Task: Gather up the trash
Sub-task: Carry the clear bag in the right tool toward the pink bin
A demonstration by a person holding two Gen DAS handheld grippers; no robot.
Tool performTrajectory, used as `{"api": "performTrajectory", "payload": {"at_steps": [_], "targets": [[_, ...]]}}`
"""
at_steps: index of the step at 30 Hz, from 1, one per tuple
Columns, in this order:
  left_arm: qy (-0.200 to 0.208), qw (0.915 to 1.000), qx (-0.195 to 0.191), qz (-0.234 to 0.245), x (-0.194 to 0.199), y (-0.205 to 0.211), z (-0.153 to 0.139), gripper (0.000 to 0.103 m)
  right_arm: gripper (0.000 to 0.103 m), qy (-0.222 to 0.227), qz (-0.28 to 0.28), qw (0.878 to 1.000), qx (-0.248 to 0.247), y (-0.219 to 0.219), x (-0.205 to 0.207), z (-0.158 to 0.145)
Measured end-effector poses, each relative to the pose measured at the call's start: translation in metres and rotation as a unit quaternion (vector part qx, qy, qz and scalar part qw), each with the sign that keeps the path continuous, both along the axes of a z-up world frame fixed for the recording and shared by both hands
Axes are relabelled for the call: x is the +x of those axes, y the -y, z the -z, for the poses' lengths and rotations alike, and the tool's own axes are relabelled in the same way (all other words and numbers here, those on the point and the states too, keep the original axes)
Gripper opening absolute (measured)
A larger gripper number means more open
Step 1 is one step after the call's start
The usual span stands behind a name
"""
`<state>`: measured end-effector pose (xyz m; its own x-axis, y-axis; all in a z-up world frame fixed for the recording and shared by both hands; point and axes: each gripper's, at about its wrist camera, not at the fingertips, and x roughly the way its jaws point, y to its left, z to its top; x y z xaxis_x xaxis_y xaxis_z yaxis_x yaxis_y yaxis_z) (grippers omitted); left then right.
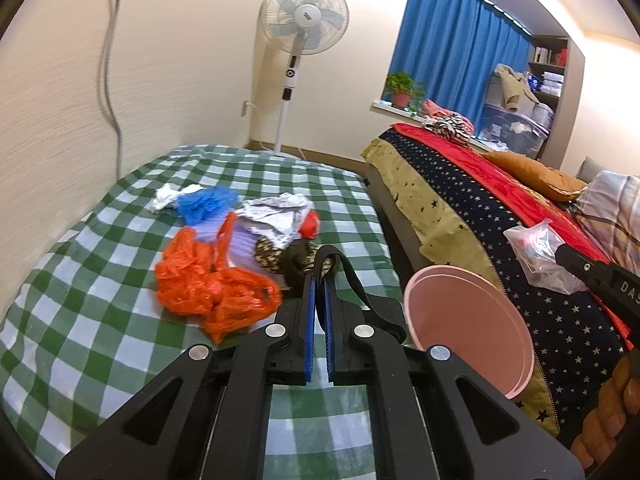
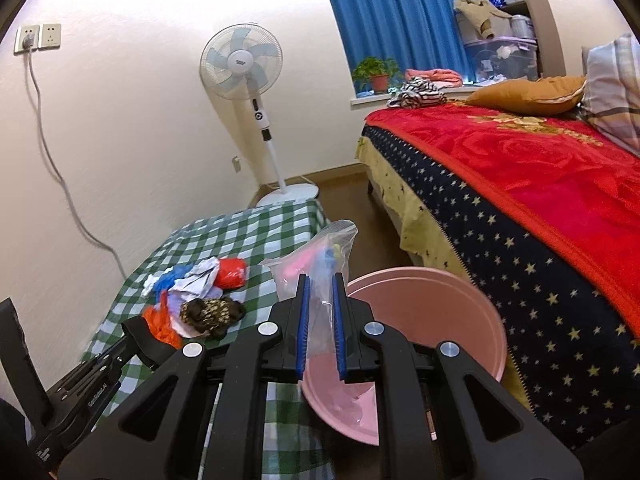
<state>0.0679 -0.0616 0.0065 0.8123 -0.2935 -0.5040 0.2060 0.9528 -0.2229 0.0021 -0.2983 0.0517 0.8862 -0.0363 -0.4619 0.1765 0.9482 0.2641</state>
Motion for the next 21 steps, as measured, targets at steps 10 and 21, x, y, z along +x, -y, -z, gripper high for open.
{"api": "performTrajectory", "payload": {"at_steps": [10,21], "targets": [[0.004,0.9987,-0.008,0.050,0.010,0.036,0.003,0.004,0.011,-0.006,0.033,0.999,-0.015,0.016,0.003,-0.001],[0.007,0.9940,-0.003,0.110,0.019,0.080,0.011,0.004,0.011,-0.023,0.074,0.996,-0.044,0.030,0.010,0.005]]}}
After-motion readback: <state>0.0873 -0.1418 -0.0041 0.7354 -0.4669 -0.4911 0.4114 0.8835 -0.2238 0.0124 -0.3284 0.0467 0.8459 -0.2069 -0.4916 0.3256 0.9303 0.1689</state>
